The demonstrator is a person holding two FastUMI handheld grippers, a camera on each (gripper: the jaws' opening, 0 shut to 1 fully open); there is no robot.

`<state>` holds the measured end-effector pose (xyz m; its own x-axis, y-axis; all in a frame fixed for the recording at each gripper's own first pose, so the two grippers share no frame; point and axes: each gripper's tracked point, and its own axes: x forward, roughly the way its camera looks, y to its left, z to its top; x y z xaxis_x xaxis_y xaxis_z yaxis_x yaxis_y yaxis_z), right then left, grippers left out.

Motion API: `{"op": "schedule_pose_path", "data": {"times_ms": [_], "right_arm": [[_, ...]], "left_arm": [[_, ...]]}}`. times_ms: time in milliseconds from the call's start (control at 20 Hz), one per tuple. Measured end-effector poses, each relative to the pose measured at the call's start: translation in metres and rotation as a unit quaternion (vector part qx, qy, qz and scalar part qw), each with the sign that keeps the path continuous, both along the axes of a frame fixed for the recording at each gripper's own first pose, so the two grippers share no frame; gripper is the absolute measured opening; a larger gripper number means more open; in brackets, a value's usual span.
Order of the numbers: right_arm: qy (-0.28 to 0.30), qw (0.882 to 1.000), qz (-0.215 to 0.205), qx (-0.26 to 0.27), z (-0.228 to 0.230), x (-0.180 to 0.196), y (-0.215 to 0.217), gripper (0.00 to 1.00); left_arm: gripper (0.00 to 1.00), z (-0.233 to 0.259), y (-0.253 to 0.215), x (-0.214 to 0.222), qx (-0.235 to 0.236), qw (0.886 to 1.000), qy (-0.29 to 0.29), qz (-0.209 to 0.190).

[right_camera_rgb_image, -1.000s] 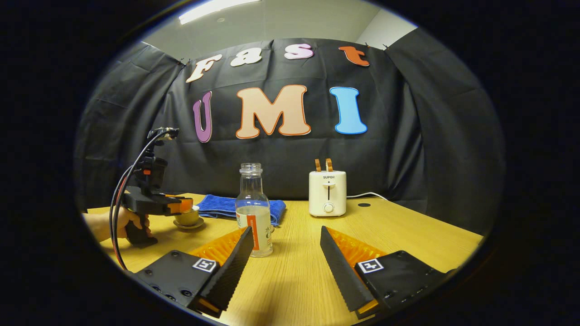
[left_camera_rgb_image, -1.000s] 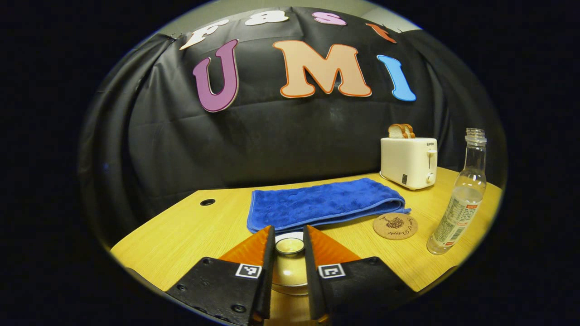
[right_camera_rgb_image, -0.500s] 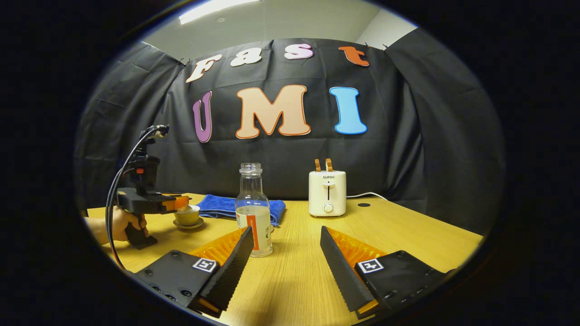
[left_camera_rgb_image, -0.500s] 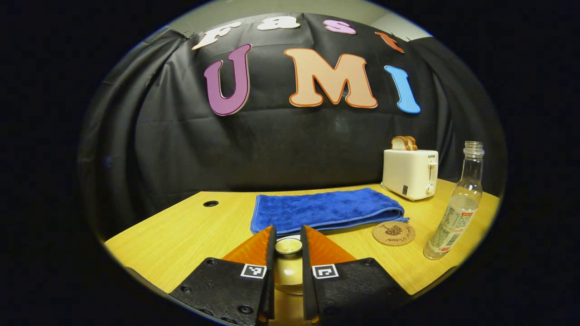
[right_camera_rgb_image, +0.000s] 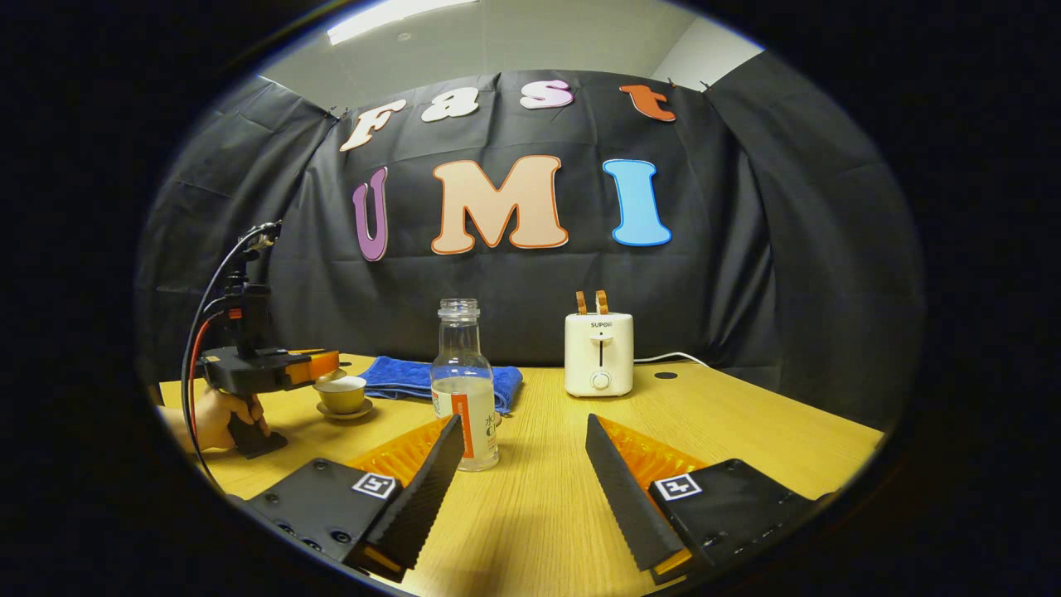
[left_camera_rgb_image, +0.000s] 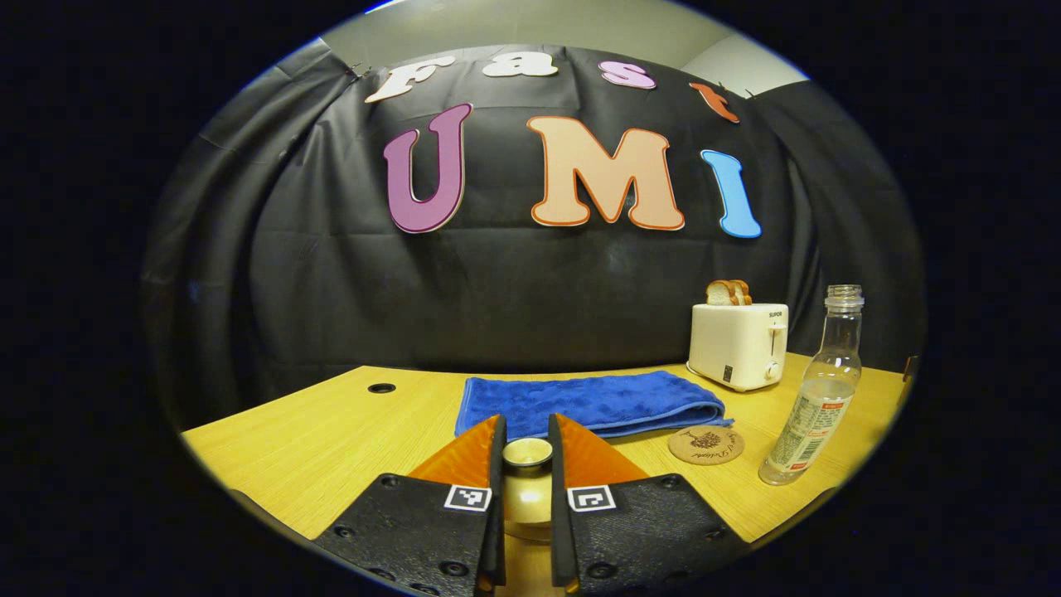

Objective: Open the teacup lid with one hand, grasp the water bottle and pour water into the teacup with the other hand; after pouring, place the water bottle on the coaster and then close the teacup lid.

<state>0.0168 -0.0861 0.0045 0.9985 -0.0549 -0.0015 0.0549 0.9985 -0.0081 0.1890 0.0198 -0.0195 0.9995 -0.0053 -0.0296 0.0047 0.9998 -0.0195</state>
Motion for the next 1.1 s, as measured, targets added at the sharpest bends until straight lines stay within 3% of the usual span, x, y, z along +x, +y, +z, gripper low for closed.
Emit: {"op": "schedule_pose_path", "data": {"times_ms": [50,250,550,700,750,800,850,950,1100], "right_arm": [[0.0,1.0,0.0,0.0,0.001,0.0,0.0,0.93],[0.0,1.0,0.0,0.0,0.0,0.0,0.0,0.96],[-0.002,1.0,0.0,0.0,0.0,0.001,0.001,0.93],[-0.001,1.0,0.016,0.001,0.0,0.003,0.01,0.96],[0.001,1.0,0.025,0.001,-0.001,0.005,0.015,0.92],[0.002,0.999,0.032,0.001,-0.002,0.008,0.018,0.96],[0.001,0.999,0.033,0.001,-0.003,0.01,0.019,0.92],[0.001,0.999,0.038,0.001,-0.003,0.016,0.026,1.0],[0.002,0.999,0.042,0.002,-0.004,0.032,0.038,0.92]], "left_arm": [[0.19,0.001,-0.001,-0.001,-0.001,1.0,-0.002,-0.003],[0.19,0.001,0.001,-0.015,0.0,1.0,-0.001,-0.005],[0.17,0.003,0.015,-0.071,0.0,1.0,0.0,-0.009],[0.18,0.005,0.02,-0.101,0.001,1.0,-0.005,-0.018],[0.18,0.006,0.023,-0.11,0.002,1.0,-0.004,-0.018],[0.18,0.005,0.027,-0.118,0.001,1.0,-0.006,-0.016],[0.19,0.006,0.03,-0.126,0.004,1.0,-0.004,-0.014],[0.18,0.006,0.037,-0.138,0.007,1.0,-0.007,-0.008],[0.19,0.007,0.043,-0.148,0.002,1.0,-0.006,-0.003]]}}
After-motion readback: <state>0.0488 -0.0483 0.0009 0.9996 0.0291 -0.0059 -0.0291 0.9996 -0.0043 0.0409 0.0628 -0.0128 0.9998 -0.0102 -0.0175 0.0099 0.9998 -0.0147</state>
